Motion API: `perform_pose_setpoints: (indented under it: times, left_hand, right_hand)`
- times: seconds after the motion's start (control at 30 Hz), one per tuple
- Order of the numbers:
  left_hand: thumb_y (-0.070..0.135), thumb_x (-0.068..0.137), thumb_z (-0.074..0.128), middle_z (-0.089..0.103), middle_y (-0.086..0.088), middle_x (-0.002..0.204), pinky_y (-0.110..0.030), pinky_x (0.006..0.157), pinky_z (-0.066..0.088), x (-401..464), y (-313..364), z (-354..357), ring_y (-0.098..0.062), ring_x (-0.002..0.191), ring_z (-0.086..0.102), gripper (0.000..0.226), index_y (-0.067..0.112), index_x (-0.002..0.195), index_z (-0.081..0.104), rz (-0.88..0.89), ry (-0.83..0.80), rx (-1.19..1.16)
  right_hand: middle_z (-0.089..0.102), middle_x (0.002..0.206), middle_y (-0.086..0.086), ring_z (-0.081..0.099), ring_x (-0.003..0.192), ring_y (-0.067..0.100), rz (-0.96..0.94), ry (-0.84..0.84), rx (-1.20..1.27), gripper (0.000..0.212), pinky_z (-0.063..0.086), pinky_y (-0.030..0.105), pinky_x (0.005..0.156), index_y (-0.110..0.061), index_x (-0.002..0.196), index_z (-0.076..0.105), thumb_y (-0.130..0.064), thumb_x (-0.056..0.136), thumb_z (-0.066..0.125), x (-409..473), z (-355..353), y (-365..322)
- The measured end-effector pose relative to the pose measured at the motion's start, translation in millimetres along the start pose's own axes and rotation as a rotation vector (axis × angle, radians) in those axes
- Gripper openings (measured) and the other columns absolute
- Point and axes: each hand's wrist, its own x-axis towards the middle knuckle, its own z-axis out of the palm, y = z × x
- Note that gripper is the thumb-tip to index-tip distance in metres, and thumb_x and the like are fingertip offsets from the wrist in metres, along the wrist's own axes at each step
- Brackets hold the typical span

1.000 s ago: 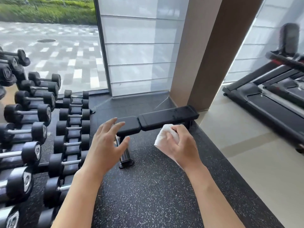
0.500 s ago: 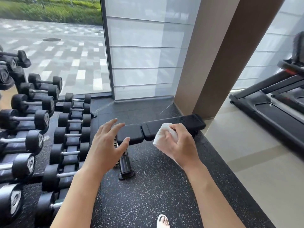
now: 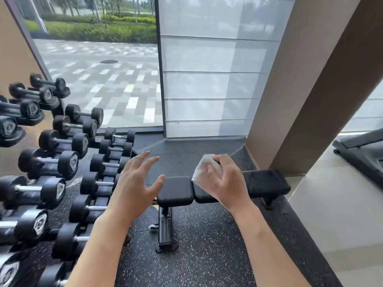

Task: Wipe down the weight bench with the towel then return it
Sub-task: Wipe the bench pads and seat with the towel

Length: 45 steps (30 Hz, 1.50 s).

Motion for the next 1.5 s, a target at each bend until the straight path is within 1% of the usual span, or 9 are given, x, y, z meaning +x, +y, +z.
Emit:
perform_pose_setpoints:
  times: [0.1, 0.33, 0.57, 0.77, 0.9, 1.03, 1.27, 1.43, 1.5]
  left_hand:
    - [0.047, 0.096, 0.065, 0.040, 0.004, 0.161, -0.047, 0.124, 0.031, 18.3, -0.9, 8.6, -0.016, 0.150, 0.031, 0.058, 0.029, 0.149, 0.053, -0.037, 0.022, 0.013]
    - [0.055, 0.094, 0.058, 0.041, 0.006, 0.161, -0.049, 0.123, 0.031, 64.0, -20.1, 15.5, -0.015, 0.151, 0.030, 0.060, 0.029, 0.148, 0.054, -0.106, 0.031, 0.038]
    - [0.043, 0.096, 0.067, 0.037, 0.006, 0.163, -0.031, 0.123, 0.018, 114.6, -56.3, 20.0, -0.010, 0.152, 0.024, 0.058, 0.029, 0.151, 0.052, -0.088, 0.013, 0.028]
    - [0.046, 0.096, 0.065, 0.037, 0.006, 0.163, -0.039, 0.127, 0.023, 169.9, -120.7, 0.8, -0.013, 0.152, 0.026, 0.058, 0.029, 0.150, 0.052, -0.050, -0.019, -0.011]
    - [0.045, 0.097, 0.065, 0.035, 0.006, 0.164, -0.031, 0.122, 0.017, 212.3, -161.3, -12.3, -0.011, 0.152, 0.023, 0.059, 0.030, 0.152, 0.049, -0.021, -0.043, -0.006]
    - [0.047, 0.097, 0.063, 0.034, 0.006, 0.164, -0.033, 0.122, 0.018, 250.1, -192.2, -15.8, -0.010, 0.153, 0.023, 0.060, 0.030, 0.153, 0.048, 0.011, -0.076, -0.005]
    - [0.044, 0.098, 0.062, 0.035, 0.004, 0.165, -0.040, 0.126, 0.023, 289.4, -214.4, 11.8, -0.014, 0.153, 0.024, 0.058, 0.030, 0.152, 0.048, 0.003, -0.118, -0.024]
    - [0.040, 0.099, 0.062, 0.036, 0.004, 0.163, -0.037, 0.125, 0.021, 313.9, -215.1, 40.4, -0.015, 0.152, 0.026, 0.055, 0.029, 0.151, 0.050, -0.069, -0.076, -0.001]
    - [0.041, 0.099, 0.062, 0.039, 0.004, 0.162, -0.041, 0.126, 0.025, 323.1, -212.1, 54.5, -0.015, 0.151, 0.029, 0.053, 0.028, 0.150, 0.051, -0.091, -0.049, 0.012]
  right_hand:
    - [0.064, 0.094, -0.015, 0.064, 0.089, 0.003, -0.046, -0.008, 0.014, 0.021, 0.057, 0.031, 0.076, -0.026, 0.106, 0.060, -0.045, 0.100, 0.058, 27.5, 8.0, 18.6]
    - [0.065, 0.100, -0.014, 0.064, 0.093, 0.002, -0.043, -0.054, 0.062, 0.022, 0.057, 0.032, 0.079, -0.025, 0.115, 0.061, -0.042, 0.101, 0.061, 76.9, 39.3, 42.7]
    - [0.066, 0.103, -0.014, 0.065, 0.097, 0.005, -0.036, -0.054, 0.054, 0.019, 0.058, 0.037, 0.080, -0.027, 0.115, 0.061, -0.040, 0.102, 0.060, 123.5, 85.2, 45.2]
    - [0.066, 0.099, -0.012, 0.065, 0.091, 0.004, 0.003, -0.028, 0.017, 0.022, 0.059, 0.037, 0.075, -0.027, 0.113, 0.061, -0.043, 0.099, 0.063, 168.6, 136.9, 23.7]
    - [0.065, 0.098, -0.011, 0.065, 0.089, 0.007, 0.017, -0.028, -0.020, 0.022, 0.059, 0.040, 0.074, -0.025, 0.113, 0.061, -0.042, 0.100, 0.064, 202.4, 176.2, 11.1]
    - [0.066, 0.099, -0.011, 0.065, 0.089, 0.008, 0.026, -0.031, -0.059, 0.022, 0.059, 0.040, 0.074, -0.025, 0.115, 0.060, -0.040, 0.100, 0.065, 230.1, 207.8, 6.4]
    - [0.065, 0.100, -0.009, 0.063, 0.089, 0.008, 0.029, -0.030, -0.085, 0.015, 0.057, 0.037, 0.078, -0.021, 0.113, 0.060, -0.031, 0.101, 0.061, 268.9, 225.6, 26.0]
    - [0.065, 0.103, -0.011, 0.063, 0.092, 0.006, 0.002, -0.090, -0.042, 0.021, 0.058, 0.037, 0.079, -0.023, 0.116, 0.060, -0.040, 0.103, 0.056, 308.1, 228.2, 62.4]
    - [0.064, 0.104, -0.013, 0.062, 0.093, 0.002, -0.016, -0.114, -0.007, 0.024, 0.058, 0.034, 0.079, -0.026, 0.117, 0.059, -0.044, 0.103, 0.054, 324.7, 227.4, 78.9]
